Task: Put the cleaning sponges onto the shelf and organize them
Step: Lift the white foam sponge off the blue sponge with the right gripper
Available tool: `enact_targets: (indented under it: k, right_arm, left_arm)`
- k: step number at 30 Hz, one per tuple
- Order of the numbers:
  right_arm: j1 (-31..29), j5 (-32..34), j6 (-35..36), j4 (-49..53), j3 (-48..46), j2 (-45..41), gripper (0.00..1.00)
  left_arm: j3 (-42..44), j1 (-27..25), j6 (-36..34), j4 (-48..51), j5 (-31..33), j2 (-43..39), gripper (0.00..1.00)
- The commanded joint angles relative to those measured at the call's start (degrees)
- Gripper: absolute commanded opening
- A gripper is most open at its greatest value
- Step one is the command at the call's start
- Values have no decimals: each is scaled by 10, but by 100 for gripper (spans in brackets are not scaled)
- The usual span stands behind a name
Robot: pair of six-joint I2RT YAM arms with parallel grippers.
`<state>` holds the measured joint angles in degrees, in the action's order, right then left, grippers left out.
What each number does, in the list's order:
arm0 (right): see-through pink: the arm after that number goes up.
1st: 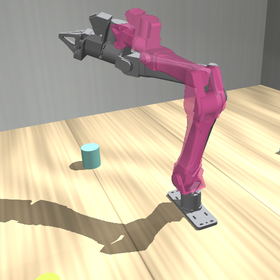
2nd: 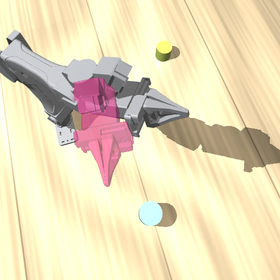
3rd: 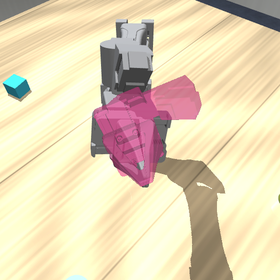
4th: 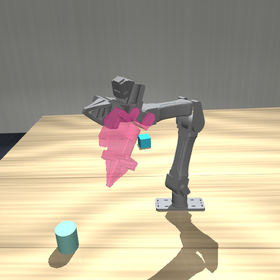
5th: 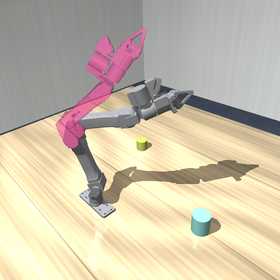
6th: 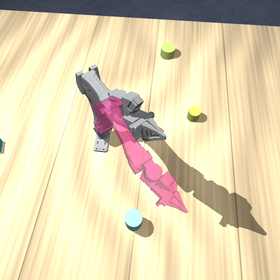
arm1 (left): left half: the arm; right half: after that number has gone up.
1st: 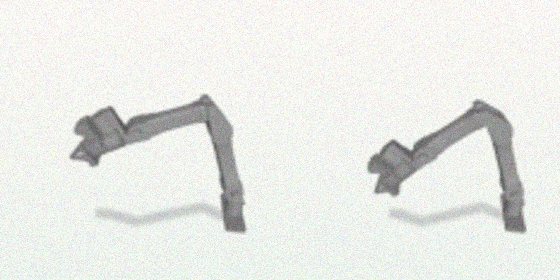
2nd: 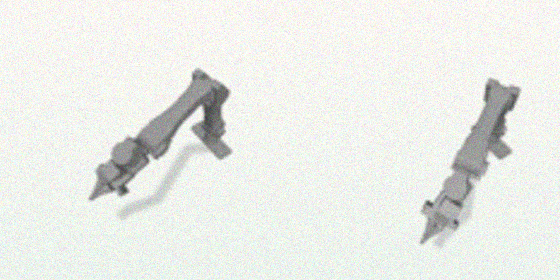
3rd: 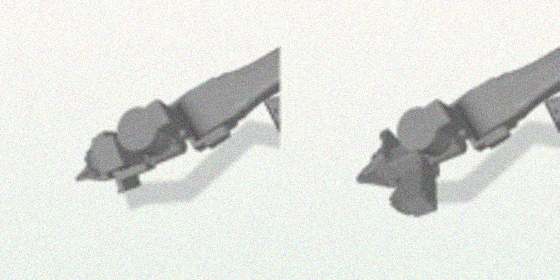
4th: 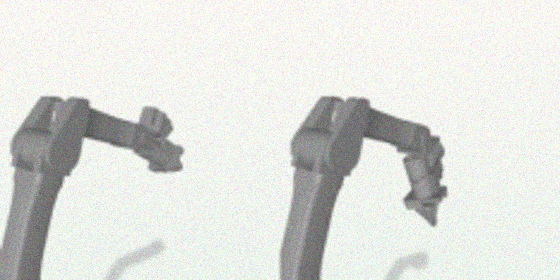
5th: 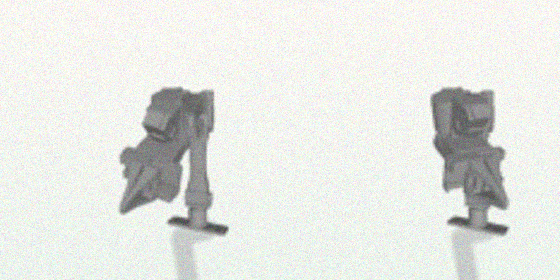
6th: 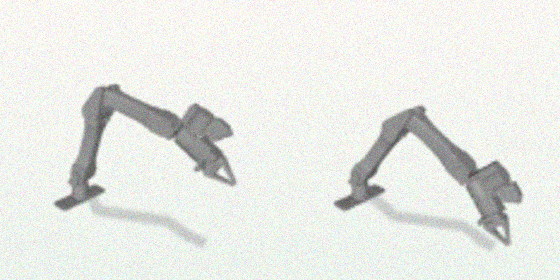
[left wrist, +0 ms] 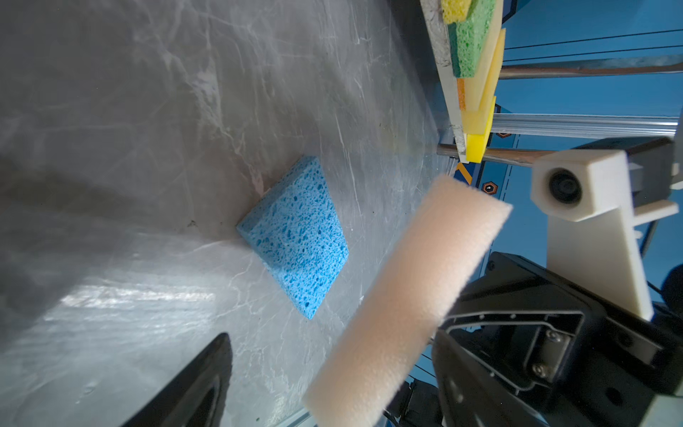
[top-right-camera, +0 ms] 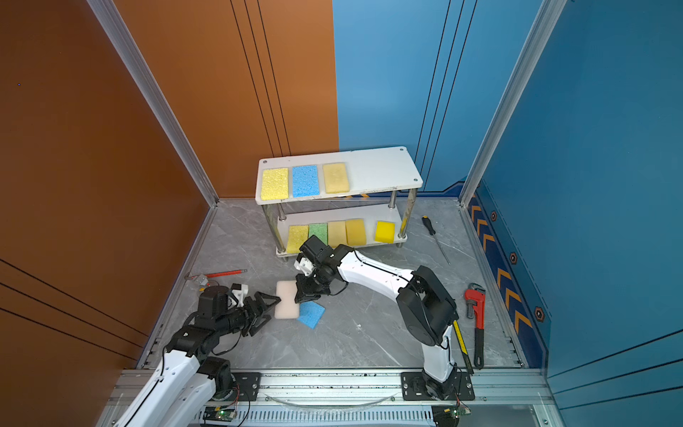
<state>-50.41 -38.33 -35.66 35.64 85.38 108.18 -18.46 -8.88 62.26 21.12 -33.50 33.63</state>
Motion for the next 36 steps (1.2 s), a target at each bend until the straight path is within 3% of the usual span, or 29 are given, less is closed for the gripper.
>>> enact_targets:
  k: [1, 9, 11, 14, 15, 22, 26, 29, 32, 36]
  right_arm:
    - [-6, -65, 21, 21, 9, -12, 9]
    - [-7, -91, 29, 21, 11, -21, 9]
    - [-7, -93, 29, 21, 14, -21, 9]
    - [-7, -93, 26, 21, 18, -22, 9]
    - [-6, -92, 25, 20, 20, -22, 9]
    - [-7, -97, 17, 20, 40, -21, 14]
    - [-4, -92, 6, 20, 51, -31, 39]
    - [6, -85, -11, 20, 45, -52, 52]
    - [20, -75, -27, 18, 32, -82, 72]
    - [39, -84, -54, 5, 10, -121, 77]
  left_arm:
    - [5, 6, 35, -87, -42, -11, 84]
    - [3, 12, 62, -152, -53, 1, 74]
    - [-1, 13, 61, -157, -58, 8, 66]
    - [-6, 18, 58, -152, -60, 7, 41]
    - [-7, 20, 59, -149, -60, 5, 38]
    - [-9, 29, 59, -139, -64, -7, 31]
    - [-16, 30, 57, -133, -60, -12, 22]
    - [-26, 33, 62, -130, -52, -19, 21]
    - [-37, 38, 83, -147, -41, -24, 21]
    - [-53, 41, 123, -192, -28, -22, 21]
